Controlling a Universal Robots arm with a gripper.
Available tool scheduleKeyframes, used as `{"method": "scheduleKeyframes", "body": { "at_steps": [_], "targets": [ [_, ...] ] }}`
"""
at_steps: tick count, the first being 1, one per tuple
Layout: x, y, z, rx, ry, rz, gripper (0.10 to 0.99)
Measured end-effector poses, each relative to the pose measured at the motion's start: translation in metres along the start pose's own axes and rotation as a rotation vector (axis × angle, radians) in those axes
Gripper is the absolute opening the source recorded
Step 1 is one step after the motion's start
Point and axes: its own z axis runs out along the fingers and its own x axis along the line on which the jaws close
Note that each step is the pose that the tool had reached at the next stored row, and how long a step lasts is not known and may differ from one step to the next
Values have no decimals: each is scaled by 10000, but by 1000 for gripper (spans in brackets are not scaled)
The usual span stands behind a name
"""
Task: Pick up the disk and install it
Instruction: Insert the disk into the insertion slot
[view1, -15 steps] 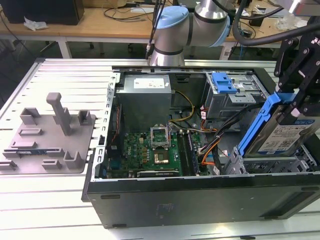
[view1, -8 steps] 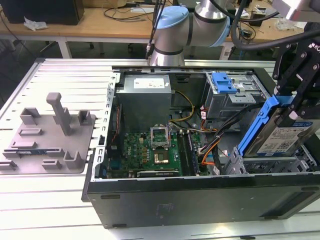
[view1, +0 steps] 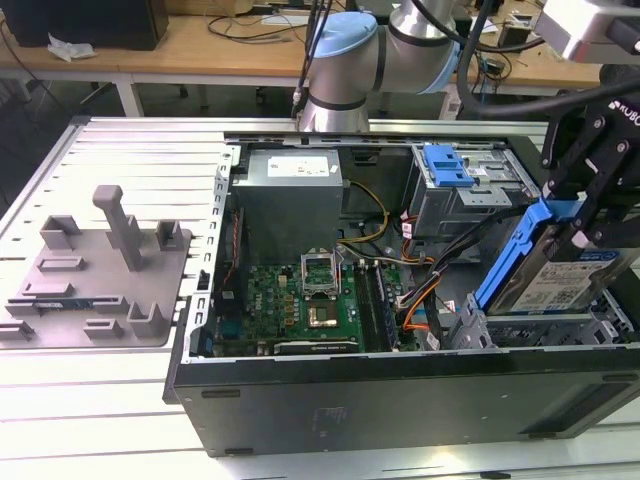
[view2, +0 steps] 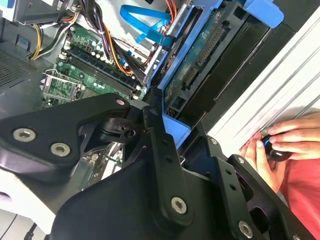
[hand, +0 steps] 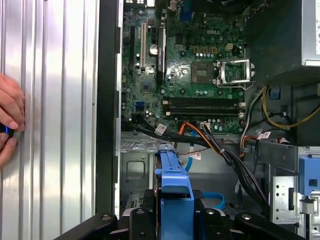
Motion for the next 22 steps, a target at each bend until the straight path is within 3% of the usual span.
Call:
{"method": "scheduleKeyframes", "body": {
  "at_steps": [14, 17, 18, 22],
  "targets": [
    [6, -5, 127, 0, 2, 0, 369],
    [6, -4, 128, 0, 2, 0, 439],
    [6, -4, 129, 0, 0, 0, 506],
    [6, -4, 128, 0, 1, 0, 506]
  ]
}}
